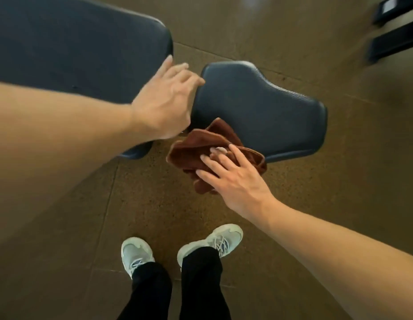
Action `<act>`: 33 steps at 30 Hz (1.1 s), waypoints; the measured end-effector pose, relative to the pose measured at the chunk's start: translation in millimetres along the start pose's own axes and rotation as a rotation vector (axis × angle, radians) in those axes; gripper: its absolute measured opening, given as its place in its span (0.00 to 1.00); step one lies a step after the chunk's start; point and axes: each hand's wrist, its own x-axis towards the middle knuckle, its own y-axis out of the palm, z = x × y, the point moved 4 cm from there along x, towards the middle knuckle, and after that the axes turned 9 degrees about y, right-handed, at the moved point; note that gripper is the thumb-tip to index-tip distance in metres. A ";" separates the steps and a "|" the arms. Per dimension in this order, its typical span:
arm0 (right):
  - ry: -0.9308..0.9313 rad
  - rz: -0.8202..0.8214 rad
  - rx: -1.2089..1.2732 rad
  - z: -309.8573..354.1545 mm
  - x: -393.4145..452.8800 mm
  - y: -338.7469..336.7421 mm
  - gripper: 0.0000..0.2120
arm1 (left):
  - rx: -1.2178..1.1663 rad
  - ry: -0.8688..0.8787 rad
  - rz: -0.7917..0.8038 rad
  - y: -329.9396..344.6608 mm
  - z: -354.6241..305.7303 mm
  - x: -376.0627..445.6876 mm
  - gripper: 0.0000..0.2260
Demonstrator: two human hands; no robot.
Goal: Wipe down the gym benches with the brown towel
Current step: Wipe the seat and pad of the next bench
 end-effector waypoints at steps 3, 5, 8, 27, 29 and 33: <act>0.236 -0.149 0.046 -53.1 -41.6 -11.5 0.27 | -0.153 -0.089 0.111 14.2 -20.5 -30.8 0.30; 0.445 -0.253 0.111 -91.2 -62.5 -20.5 0.25 | -0.259 -0.084 0.191 13.3 -26.4 -13.7 0.32; 0.648 -0.296 0.349 -122.7 -51.6 -36.7 0.20 | -0.301 -0.092 0.270 26.2 -44.2 4.5 0.36; 1.266 -0.391 1.086 -162.9 -23.6 -43.1 0.25 | -0.309 -0.229 0.305 78.5 -123.5 49.9 0.72; 1.213 -0.258 1.034 -189.1 -6.0 -50.1 0.18 | -0.305 -0.237 0.302 79.8 -123.2 49.7 0.71; 1.091 -0.042 0.884 -217.1 27.9 -62.4 0.20 | -0.295 -0.229 0.266 81.0 -120.4 50.3 0.71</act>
